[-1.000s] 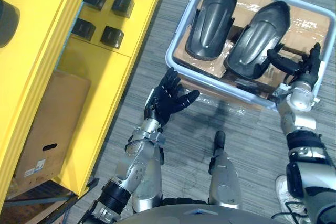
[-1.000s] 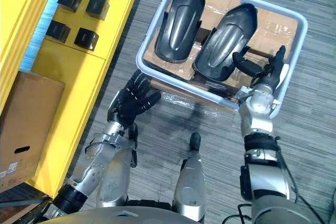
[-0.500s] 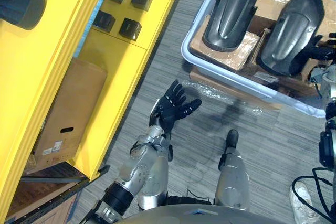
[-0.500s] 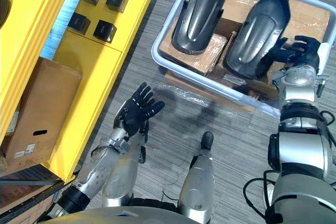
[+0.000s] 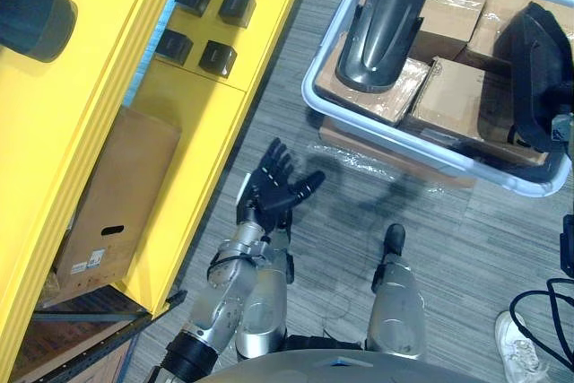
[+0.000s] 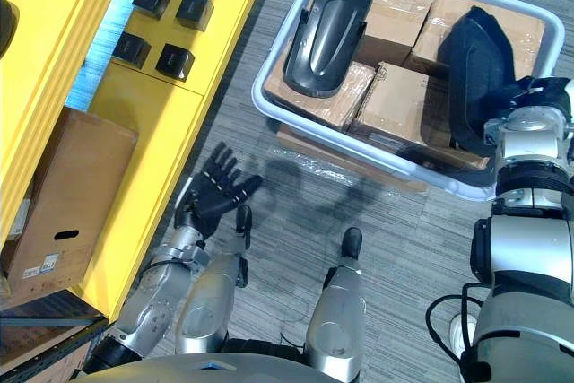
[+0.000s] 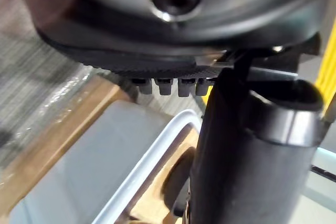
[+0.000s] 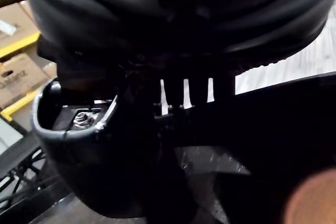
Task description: Walk over and take three plastic housings, then place them on the shelf
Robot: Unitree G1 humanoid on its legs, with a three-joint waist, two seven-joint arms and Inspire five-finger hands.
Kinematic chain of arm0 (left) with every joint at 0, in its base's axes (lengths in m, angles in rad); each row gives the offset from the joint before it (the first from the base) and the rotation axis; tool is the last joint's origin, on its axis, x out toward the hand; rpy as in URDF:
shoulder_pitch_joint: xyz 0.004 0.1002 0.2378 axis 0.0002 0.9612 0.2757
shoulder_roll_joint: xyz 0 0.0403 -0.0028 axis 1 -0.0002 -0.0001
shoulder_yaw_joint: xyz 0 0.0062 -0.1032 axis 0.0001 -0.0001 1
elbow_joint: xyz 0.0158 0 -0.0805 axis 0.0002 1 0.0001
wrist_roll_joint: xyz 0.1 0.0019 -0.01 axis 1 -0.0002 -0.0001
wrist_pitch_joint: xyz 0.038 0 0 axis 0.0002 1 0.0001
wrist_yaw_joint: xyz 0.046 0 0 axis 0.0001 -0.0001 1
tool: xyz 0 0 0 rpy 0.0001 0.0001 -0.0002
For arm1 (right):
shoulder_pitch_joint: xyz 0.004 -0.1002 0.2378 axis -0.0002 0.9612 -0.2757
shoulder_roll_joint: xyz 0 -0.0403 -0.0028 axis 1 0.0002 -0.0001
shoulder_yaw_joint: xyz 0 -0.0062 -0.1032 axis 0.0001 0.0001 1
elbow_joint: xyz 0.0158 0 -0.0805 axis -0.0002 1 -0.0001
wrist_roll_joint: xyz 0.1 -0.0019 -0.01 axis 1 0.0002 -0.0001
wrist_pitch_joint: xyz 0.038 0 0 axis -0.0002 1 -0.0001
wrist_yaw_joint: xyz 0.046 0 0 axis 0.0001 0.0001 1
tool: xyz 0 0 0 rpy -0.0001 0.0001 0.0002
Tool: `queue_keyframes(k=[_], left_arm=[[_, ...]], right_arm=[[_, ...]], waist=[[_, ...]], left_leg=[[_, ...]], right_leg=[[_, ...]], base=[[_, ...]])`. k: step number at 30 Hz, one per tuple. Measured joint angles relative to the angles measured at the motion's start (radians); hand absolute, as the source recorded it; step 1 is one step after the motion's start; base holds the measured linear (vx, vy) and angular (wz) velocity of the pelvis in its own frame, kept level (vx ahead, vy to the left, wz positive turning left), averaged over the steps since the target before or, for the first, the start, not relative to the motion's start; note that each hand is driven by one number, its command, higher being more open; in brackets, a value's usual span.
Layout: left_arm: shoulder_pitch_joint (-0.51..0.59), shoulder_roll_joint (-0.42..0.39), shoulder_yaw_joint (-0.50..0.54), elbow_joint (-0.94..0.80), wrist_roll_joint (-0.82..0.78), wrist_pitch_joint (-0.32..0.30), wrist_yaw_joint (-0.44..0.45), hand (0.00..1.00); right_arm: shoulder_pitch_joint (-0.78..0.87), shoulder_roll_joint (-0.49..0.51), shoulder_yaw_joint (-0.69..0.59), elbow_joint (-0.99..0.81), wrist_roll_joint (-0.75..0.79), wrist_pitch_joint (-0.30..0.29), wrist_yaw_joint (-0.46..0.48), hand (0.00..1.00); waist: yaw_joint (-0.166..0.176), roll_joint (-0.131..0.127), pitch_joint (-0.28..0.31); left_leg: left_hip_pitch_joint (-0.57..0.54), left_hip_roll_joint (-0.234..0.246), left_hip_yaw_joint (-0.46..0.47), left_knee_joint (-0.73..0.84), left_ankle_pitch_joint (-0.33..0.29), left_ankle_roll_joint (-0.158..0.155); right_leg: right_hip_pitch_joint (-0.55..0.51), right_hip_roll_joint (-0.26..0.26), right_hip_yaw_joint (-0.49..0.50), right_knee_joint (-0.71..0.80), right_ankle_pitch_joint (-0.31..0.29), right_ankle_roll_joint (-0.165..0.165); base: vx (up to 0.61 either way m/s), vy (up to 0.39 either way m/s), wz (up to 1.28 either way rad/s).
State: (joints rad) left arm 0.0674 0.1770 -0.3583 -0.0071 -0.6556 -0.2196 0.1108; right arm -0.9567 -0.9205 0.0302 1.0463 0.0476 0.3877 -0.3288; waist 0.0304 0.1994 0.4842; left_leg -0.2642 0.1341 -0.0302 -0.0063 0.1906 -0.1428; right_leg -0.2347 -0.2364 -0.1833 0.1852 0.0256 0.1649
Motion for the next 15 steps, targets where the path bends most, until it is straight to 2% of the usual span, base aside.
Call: queue_keyframes(k=[3, 5, 9, 12, 13, 15], left_arm=[[0.029, 0.018, 0.075, -0.045, -0.001, -0.024, 0.008, 1.00], [0.039, 0.028, 0.098, -0.069, -0.001, -0.024, 0.005, 1.00], [0.057, 0.030, 0.137, -0.128, -0.002, -0.023, -0.029, 1.00], [0.044, 0.030, 0.137, -0.162, -0.010, -0.008, -0.111, 1.00], [0.041, 0.031, 0.137, -0.165, -0.010, 0.004, -0.132, 1.00], [0.020, 0.048, 0.116, -0.165, -0.016, 0.078, -0.179, 1.00]], right_arm=[[0.014, 0.000, -0.024, -0.009, -0.001, -0.010, -0.048, 0.00], [0.062, 0.000, -0.045, -0.079, -0.002, -0.029, -0.083, 0.00], [0.150, 0.015, -0.067, -0.283, -0.062, -0.140, -0.179, 0.00], [0.230, 0.047, -0.083, -0.458, -0.164, -0.260, -0.261, 0.00], [0.242, 0.058, -0.083, -0.478, -0.187, -0.280, -0.273, 0.00], [0.288, 0.112, -0.078, -0.515, -0.244, -0.330, -0.288, 0.00]], waist=[[-0.008, 0.000, 0.000], [-0.012, 0.000, 0.000], [-0.036, 0.000, 0.000], [-0.040, -0.004, -0.011], [-0.040, -0.007, -0.023], [-0.037, -0.030, -0.064]], left_leg=[[0.034, 0.000, 0.020, -0.015, 0.000, 0.000], [0.041, 0.000, 0.023, -0.017, 0.000, 0.001], [0.075, 0.000, 0.029, -0.038, 0.002, 0.003], [0.111, 0.001, 0.033, -0.061, 0.001, 0.002], [0.113, 0.002, 0.033, -0.069, 0.003, 0.003], [0.124, 0.004, 0.034, -0.076, 0.005, 0.001]], right_leg=[[0.016, 0.000, 0.018, -0.013, 0.003, 0.003], [0.024, -0.001, 0.019, -0.016, 0.003, 0.004], [0.048, -0.001, 0.019, -0.023, 0.003, 0.005], [0.088, 0.002, 0.013, -0.056, 0.005, 0.008], [0.091, 0.003, 0.010, -0.064, 0.007, 0.010], [0.110, 0.007, 0.006, -0.082, 0.010, 0.012]], base=[[0.04, -0.037, -0.17], [0.04, -0.029, -0.07], [0.04, -0.031, -0.03], [0.00, 0.000, 0.00], [0.04, -0.015, 0.03], [0.07, -0.031, 0.04]])
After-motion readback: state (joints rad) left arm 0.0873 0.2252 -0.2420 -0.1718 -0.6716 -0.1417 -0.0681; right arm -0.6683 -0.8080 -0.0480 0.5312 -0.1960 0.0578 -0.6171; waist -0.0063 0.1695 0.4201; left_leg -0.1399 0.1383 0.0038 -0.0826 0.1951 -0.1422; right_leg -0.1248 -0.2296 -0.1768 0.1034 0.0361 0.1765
